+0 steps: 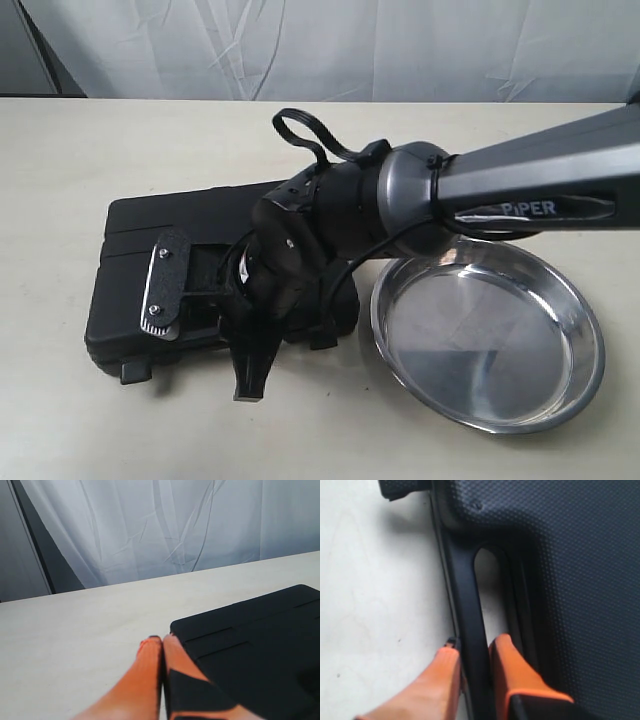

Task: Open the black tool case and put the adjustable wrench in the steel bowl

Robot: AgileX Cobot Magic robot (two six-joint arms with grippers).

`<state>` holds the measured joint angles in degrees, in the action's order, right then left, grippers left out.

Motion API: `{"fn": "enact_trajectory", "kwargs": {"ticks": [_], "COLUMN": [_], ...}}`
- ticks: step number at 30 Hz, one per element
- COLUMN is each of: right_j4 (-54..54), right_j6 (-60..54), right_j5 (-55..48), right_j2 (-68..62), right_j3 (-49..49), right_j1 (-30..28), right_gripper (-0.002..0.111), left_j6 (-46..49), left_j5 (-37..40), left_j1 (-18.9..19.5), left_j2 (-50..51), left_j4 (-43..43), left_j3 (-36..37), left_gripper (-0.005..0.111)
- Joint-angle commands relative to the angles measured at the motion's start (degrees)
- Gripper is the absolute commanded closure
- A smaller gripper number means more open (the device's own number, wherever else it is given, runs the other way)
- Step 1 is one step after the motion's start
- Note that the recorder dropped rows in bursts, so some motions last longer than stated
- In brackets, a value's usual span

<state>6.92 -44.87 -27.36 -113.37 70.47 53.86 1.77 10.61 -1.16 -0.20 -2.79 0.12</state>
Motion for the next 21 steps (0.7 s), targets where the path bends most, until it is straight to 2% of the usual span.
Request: {"fn": "enact_trajectory", "kwargs": {"ticks": [1,21], "right_j4": [1.18,-5.34], "right_j6": [1.58,1.58], "right_j5": [-1.58,8.93], "right_j2": [2.26,13.64], "right_j3": [0.12,0.12], "right_j1": [-0.14,-0.14], "right_gripper": [0.109,0.109], "left_j6": [-0.05,-0.05], "left_j5": [-0.29,-0.29], "left_j1": [-0.06,-0.06], "left_j2": [0.20,0.20], "left_j4": [0.09,0.09], "left_j3": [-0.12,-0.12], "left_gripper": [0.106,0.106]}}
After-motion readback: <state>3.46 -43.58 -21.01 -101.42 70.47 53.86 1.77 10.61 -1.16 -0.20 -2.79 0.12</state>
